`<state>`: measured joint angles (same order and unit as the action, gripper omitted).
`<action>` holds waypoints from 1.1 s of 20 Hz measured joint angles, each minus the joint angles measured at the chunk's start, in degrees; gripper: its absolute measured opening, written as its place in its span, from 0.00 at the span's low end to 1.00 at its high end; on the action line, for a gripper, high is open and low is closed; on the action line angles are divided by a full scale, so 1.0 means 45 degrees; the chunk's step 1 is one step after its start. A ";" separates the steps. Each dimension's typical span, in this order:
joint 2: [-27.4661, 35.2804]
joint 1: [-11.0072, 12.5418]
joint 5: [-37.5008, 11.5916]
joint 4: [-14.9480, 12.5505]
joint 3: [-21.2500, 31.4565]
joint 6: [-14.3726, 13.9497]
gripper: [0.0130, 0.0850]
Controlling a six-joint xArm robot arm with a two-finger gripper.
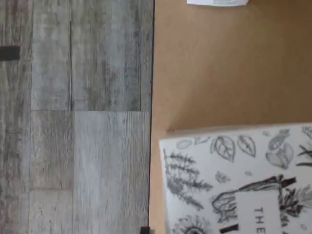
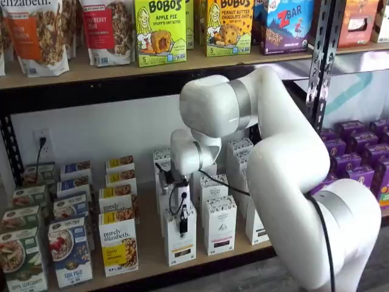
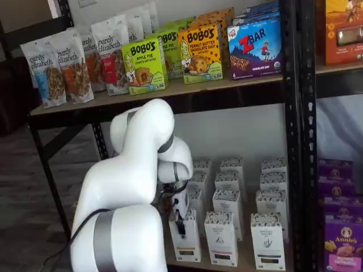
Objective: Pick up the white box with a yellow strip in the middle, on the bottom shelf, the fourth box from the left
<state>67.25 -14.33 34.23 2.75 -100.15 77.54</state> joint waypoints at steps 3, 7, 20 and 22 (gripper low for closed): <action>-0.0078 0.0000 0.0056 0.0071 0.0087 0.0058 0.67; -0.0175 -0.0024 0.0060 0.0100 0.0208 0.0060 0.56; -0.2116 -0.0576 -0.0715 -0.0800 0.2949 -0.1242 0.50; -0.2462 -0.0721 -0.0822 -0.0978 0.3482 -0.1541 0.50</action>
<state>56.17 -17.58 30.52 -1.66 -84.48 70.61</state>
